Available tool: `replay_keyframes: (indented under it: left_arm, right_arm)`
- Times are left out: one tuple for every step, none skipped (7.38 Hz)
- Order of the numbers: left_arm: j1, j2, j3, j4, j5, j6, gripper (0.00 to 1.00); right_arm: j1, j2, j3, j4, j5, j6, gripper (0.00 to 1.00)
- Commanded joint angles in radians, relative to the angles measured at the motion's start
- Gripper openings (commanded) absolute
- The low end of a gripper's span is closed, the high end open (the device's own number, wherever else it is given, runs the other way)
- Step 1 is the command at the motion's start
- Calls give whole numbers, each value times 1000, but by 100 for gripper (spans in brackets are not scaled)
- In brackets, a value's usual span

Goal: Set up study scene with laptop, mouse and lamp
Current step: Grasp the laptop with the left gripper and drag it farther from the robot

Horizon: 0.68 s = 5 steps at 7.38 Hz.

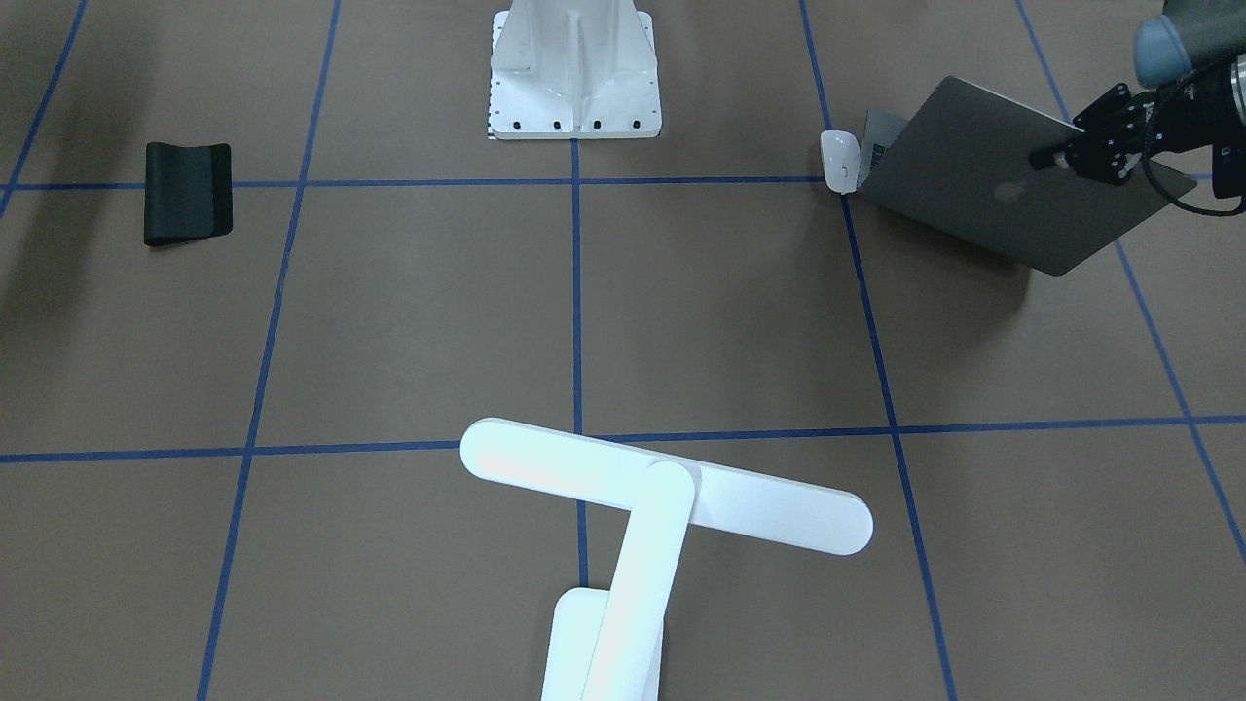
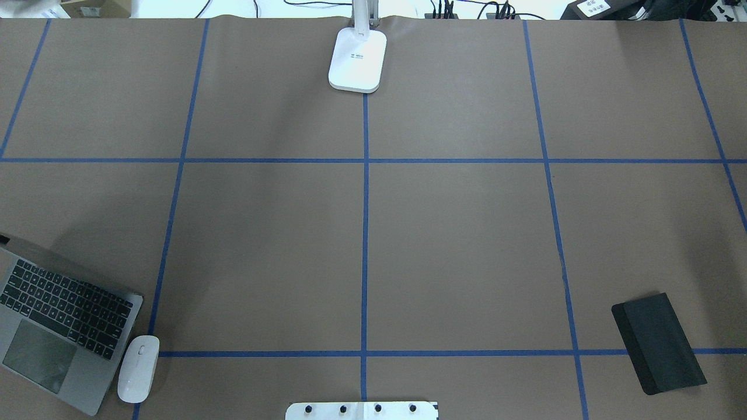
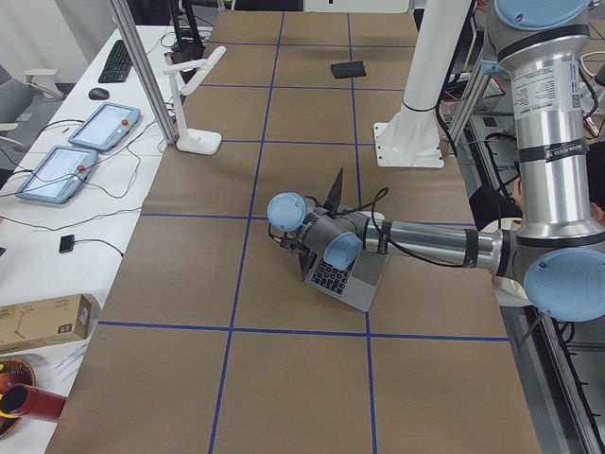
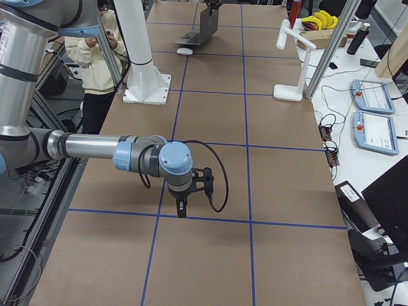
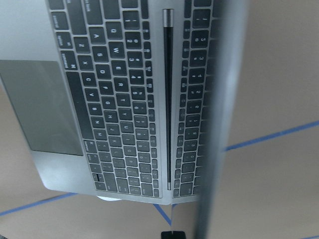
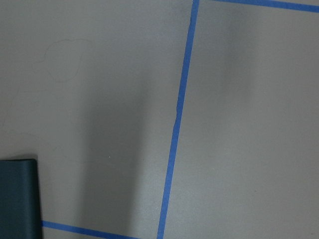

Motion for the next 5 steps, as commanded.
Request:
replay_keyframes:
  left_arm:
    - [-9,-116,4,100,-29,-4,0]
    - [-26,-144,12,111,-31,-7,0]
    - [-29,-210,18,158,-30,-36,0]
    - [-26,-313,39,199,-23,-112,0]
    - [-23,-393,56,244,-14,-160,0]
  right_arm:
    - [3,-7,-11,0,0,-2,100]
    - [3,-8,-16,0,0,-2,100]
    - [3,-8,-24,0,-1,-3,100]
    - [3,-8,-30,0,0,-5,100]
    - [3,-10,-34,-2,0,-7,100]
